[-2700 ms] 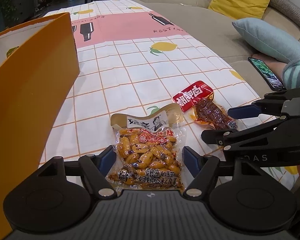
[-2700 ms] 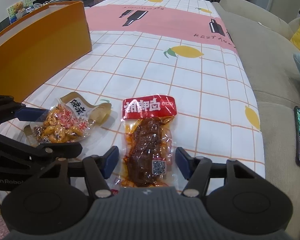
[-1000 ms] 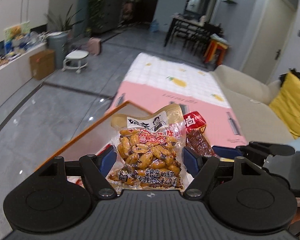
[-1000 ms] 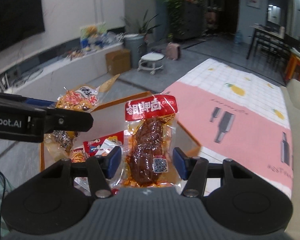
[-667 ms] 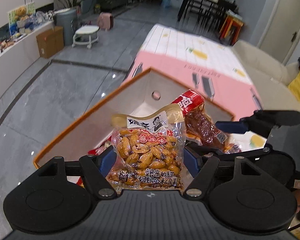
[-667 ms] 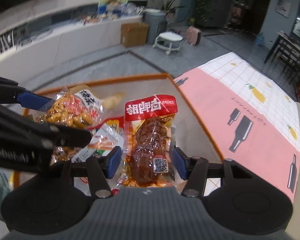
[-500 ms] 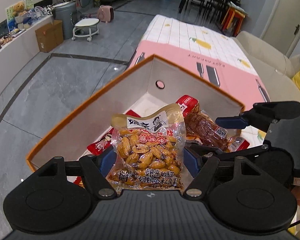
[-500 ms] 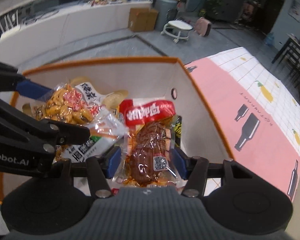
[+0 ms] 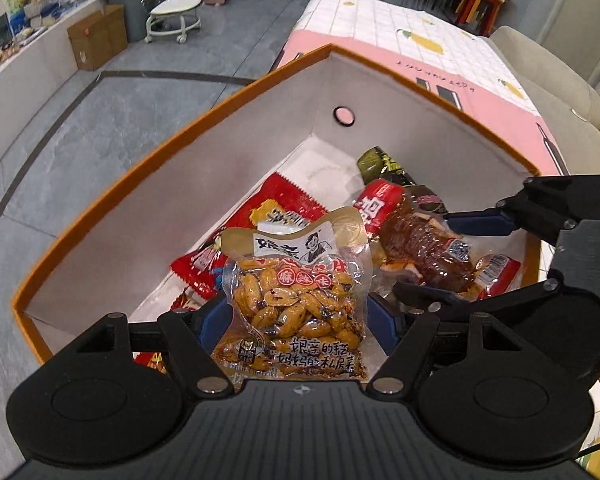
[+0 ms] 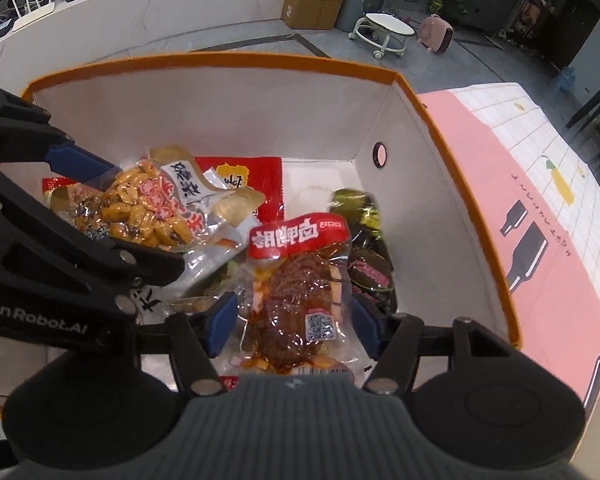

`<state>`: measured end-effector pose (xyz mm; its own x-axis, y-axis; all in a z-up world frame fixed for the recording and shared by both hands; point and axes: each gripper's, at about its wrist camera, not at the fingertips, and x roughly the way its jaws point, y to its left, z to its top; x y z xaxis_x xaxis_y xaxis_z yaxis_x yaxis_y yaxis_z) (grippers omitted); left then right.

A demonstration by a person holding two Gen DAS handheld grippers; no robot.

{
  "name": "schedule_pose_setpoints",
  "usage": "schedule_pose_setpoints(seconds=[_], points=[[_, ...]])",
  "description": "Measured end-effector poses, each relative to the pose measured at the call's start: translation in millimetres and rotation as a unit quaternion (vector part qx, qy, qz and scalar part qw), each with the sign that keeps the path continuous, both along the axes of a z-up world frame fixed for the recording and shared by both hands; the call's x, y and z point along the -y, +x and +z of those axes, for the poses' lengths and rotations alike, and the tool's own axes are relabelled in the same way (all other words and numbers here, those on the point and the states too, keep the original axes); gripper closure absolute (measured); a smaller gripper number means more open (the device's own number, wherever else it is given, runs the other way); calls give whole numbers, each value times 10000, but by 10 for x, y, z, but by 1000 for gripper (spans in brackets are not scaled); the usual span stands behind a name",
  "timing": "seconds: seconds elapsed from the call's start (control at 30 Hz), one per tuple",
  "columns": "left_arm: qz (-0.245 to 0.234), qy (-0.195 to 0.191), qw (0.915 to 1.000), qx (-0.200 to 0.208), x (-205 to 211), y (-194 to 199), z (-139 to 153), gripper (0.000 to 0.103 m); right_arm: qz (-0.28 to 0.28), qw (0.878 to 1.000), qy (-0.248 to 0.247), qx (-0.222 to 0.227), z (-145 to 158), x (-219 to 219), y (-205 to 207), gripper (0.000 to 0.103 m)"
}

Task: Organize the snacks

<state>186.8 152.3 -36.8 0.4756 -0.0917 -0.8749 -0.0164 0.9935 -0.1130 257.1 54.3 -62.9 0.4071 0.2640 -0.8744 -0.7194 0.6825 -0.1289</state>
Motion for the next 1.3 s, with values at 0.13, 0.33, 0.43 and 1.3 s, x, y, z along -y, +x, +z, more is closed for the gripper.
schedule_pose_setpoints(seconds=[0.13,0.33,0.43,1.3], points=[[114,-40,9999,-48,-48,0,-6,18,-43,10000,56,-42,13,20,7,39],[187,-57,9998,59,-64,-16,97,14,-191,9997,117,-26,80,60,37,30],[174,-32,9996,240,-50,-62,200,14,-256,9995,197,63,175,120,24,28],[257,1118,9415,3170,616,-1543,1649,12,-1650,9449,2274,1683,1697,1009,-1523,8]])
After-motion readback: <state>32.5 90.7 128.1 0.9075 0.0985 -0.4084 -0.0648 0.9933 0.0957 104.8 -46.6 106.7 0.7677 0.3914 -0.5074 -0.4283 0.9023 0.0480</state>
